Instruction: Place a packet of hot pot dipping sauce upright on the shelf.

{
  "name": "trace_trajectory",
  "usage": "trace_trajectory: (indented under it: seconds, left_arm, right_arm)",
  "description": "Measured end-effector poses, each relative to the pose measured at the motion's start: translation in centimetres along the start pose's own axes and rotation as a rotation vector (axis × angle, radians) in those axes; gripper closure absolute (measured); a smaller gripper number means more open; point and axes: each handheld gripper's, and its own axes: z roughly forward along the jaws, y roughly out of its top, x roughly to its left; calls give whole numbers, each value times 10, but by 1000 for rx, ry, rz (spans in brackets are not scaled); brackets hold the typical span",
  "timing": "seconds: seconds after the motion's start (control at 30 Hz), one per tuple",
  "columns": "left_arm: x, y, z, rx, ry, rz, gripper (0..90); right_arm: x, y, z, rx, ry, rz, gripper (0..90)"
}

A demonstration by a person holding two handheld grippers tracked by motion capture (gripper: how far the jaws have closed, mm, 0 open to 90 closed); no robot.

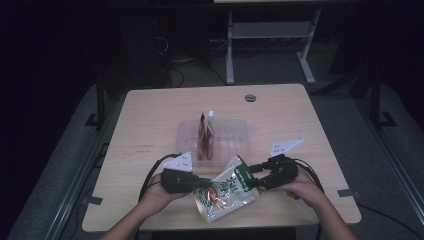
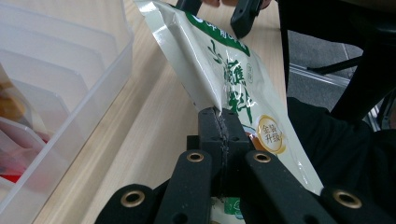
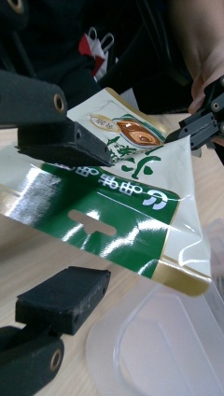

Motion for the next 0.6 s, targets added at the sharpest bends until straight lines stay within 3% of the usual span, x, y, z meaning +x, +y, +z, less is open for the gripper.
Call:
trace_trajectory:
  seconds: [0.13,0.23,0.4,0.6]
  left_arm:
    - [-1,0,1,-4,9,2,900]
    - [1,-1,1,2,11,-6,900]
    - [6,-6,-2,-3,25,-18,900]
    - [11,-10,-6,-25,44,-35,900]
  right_arm:
    - [-2,0,6,9,48,4,413]
    - [0,0,8,21,53,-12,462]
    - [4,2,5,-6,51,-3,651]
    - [8,8,6,-4,71,-25,782]
